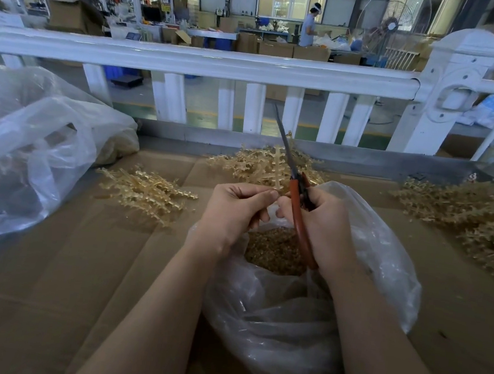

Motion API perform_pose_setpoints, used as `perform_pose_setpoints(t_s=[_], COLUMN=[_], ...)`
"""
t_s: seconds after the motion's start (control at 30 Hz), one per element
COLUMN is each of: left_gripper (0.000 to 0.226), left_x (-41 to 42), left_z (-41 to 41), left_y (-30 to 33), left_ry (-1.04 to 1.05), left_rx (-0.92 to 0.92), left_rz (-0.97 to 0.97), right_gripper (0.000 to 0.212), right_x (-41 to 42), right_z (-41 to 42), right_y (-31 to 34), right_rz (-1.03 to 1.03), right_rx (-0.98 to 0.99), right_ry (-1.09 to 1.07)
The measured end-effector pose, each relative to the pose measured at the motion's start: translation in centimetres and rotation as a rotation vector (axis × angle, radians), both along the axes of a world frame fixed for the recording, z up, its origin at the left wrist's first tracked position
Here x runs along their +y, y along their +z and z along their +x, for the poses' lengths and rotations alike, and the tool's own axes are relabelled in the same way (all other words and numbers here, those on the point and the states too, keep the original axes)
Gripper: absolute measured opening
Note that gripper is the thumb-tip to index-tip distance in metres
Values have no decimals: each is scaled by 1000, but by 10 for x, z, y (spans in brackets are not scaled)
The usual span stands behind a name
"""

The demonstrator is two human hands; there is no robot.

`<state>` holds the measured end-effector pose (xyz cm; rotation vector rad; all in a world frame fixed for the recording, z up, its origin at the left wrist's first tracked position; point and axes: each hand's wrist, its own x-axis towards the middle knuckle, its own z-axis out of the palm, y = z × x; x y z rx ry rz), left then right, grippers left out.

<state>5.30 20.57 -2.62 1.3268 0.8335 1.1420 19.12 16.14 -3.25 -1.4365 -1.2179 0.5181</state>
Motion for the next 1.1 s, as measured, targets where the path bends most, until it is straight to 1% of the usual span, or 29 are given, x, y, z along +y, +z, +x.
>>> perform_pose_setpoints(t_s=[0.1, 0.17, 0.23, 0.27, 0.3, 0.33, 0.37, 0.4, 0.43, 0.47, 0.5, 0.57, 0.63, 0.73, 0.8, 0.9, 0.93, 1.0, 1.1], left_gripper=[11, 19, 32, 35, 32, 24, 15, 18, 30, 35, 31, 16, 9, 17, 17, 3, 2, 9, 11], left_x=[-3, -4, -3, 0, 2, 3, 4, 5, 7, 8, 7, 3, 2, 3, 3, 4, 4, 5, 4], left_z=[-2, -3, -4, -5, -6, -8, -9, -9, -10, -10, -9, -7, -7, -9, -10, -10, -10, -11, -11], left_y=[2, 3, 2, 0, -1, -2, -2, -3, -5, -5, -4, -1, 1, 0, 0, -1, -1, 0, 2], left_ry=[-14, 20, 152, 241, 314, 343, 320, 271, 210, 146, 103, 55, 49, 27, 5, 9, 30, 84, 176], left_rx=[70, 116, 93, 81, 70, 53, 51, 90, 162, 222, 233, 148, 61, -68, -85, -83, -83, -68, -1], left_rz=[61, 128, 216, 262, 291, 299, 286, 265, 251, 239, 231, 231, 265, 294, 285, 245, 245, 262, 311], right_gripper=[14, 9, 7, 9, 10, 11, 10, 9, 9, 8, 7, 5, 7, 10, 10, 9, 10, 21, 49], right_x=[0, -1, -2, -2, -2, -2, -3, -3, -3, -2, -2, -2, -1, -1, -1, 0, 0, 1, -1], right_z=[1, 2, 3, 3, 3, 4, 4, 4, 3, 3, 3, 3, 3, 3, 3, 4, 4, 4, 5], right_y=[2, 3, 4, 4, 4, 4, 4, 4, 4, 4, 4, 4, 4, 4, 3, 0, 0, -2, -4], right_rz=[-4, -4, 2, 5, 7, 8, 9, 10, 10, 9, 8, 9, 15, 16, 21, 26, 18, -2, -27], right_rx=[16, 44, 80, 90, 96, 100, 103, 100, 92, 81, 72, 67, 82, 93, 83, 42, 29, -26, -224], right_ry=[-11, -8, 1, 4, 7, 13, 23, 34, 46, 52, 56, 59, 60, 68, 74, 57, 44, 10, -36])
